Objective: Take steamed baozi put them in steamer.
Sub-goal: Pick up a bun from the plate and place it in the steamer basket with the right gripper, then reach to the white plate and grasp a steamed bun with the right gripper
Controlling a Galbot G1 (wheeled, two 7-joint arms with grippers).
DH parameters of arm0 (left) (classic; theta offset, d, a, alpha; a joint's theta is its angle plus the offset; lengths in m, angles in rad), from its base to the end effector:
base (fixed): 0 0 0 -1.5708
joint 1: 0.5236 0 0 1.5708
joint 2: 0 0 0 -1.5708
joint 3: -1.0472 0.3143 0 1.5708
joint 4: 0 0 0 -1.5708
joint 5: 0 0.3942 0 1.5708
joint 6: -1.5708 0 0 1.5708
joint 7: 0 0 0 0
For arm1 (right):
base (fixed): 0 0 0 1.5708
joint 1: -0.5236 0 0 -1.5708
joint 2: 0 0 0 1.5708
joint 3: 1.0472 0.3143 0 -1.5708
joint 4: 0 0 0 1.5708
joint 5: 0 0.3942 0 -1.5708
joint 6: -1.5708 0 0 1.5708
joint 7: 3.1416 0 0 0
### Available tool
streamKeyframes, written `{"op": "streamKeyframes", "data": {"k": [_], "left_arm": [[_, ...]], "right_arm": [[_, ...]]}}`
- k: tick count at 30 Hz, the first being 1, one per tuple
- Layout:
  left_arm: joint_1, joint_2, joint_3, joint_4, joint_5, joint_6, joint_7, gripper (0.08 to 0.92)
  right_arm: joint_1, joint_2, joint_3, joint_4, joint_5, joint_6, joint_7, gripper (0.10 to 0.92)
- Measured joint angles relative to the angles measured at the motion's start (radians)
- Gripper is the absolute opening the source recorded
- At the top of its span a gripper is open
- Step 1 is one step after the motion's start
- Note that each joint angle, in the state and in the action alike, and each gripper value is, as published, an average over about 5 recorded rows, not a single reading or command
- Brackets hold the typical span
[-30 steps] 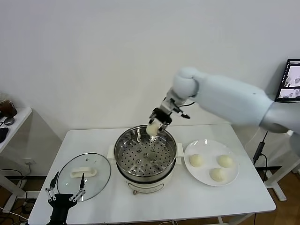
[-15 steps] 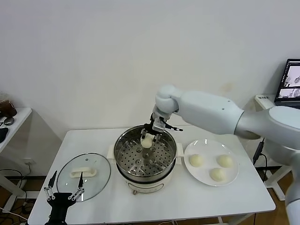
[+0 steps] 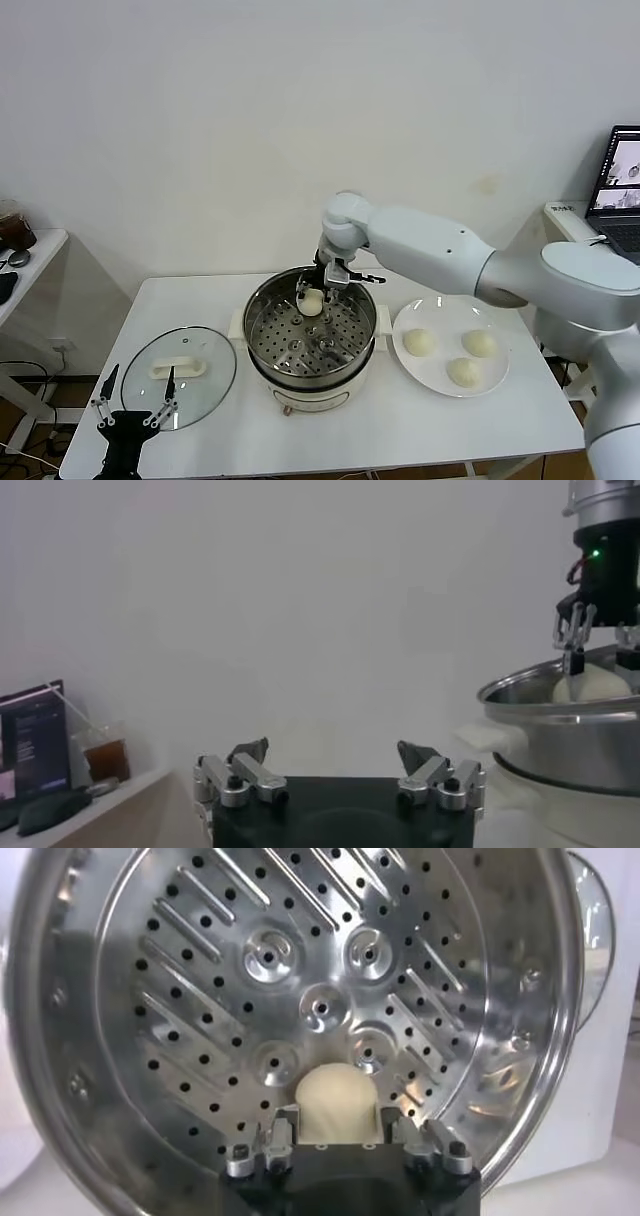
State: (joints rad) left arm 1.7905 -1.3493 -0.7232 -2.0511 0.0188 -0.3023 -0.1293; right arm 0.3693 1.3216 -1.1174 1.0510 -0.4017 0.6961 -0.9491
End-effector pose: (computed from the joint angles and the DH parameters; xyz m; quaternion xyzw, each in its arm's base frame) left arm 0.1753 0.0967 -0.3156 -0.0569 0.9855 0.1546 0.0401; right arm 0.5680 0.2049 -0.1126 -0.6509 0.0961 -0.7461 0.1021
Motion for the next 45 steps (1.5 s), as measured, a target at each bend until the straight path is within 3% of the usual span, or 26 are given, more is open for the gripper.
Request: {"op": "streamKeyframes", "data": {"k": [6,13,27,35,45], "left_arm": [[0.001,0.0,-0.005,-0.004,0.0,0.002,-0.002,0.823],[-0.004,0.013,-0.017,-0.008,-0.007,0.01,-0.008,0.823],[-0.028,0.047,-0.022,-0.019,-0.018,0.074,-0.014,0.823],[-0.04,0.053,-0.011,0.0,-0.015,0.085,-0.015,0.823],[-0.041,0.054,-0.012,0.013,-0.019,0.087,-0.01,0.823]], "right_arm": [[0.003,0.0,0.008,0.002,-0.007,0.009,0.011,0.816],[0.068,-0.057,-0.009,0.075,0.107,-0.079,-0.02,0.823],[0.223,-0.389,-0.098,0.386,0.448,-0.715,-0.129,0.823],[0.167,-0.567,-0.094,0.436,0.468,-0.867,-0.158,0.823],[-0.031,-0.634,0.024,0.377,0.434,-0.897,-0.157,0.823]]}}
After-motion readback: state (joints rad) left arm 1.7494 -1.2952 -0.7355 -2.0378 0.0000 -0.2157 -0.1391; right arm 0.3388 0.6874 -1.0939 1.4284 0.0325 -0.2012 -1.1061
